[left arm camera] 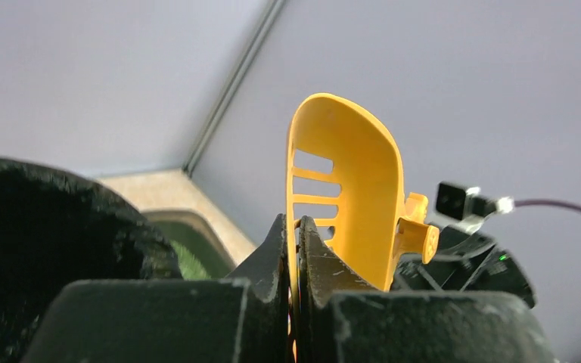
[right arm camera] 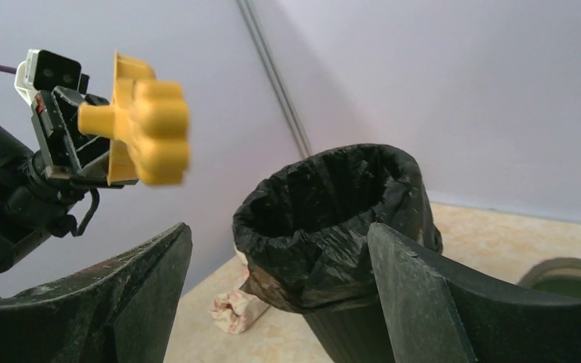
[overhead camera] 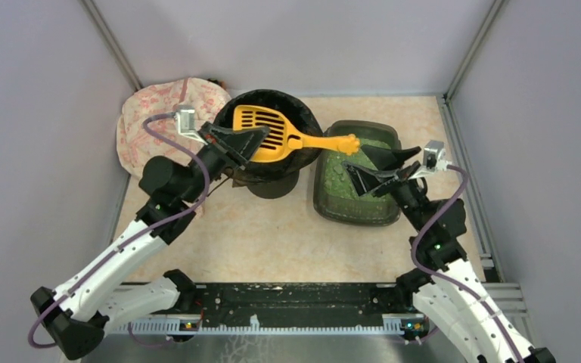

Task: Clean the litter box

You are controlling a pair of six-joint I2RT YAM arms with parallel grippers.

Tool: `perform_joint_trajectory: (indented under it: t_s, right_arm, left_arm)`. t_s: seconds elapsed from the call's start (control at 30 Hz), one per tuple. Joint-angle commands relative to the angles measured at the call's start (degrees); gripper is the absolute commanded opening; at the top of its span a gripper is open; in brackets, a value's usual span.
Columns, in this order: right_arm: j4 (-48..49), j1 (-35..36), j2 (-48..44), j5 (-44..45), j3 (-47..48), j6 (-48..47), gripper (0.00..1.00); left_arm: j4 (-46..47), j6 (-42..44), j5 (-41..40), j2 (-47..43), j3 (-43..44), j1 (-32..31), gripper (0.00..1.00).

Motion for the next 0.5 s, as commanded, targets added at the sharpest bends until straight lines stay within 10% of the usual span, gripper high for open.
perform_joint_trajectory:
  t_s: [0.0, 0.47]
  right_arm:
    - [13.87, 0.38, 4.3, -6.52, 0.83, 1.43, 0.85]
    - [25.02, 0.38, 9.73, -21.82, 2.4, 4.41, 0.71]
  left_arm:
    - [6.96, -3.56, -3.18, -1.3, -3.53, 0.19, 0.0]
    - [13.43, -11.35, 7.04, 7.77, -0.57, 3.31, 0.0]
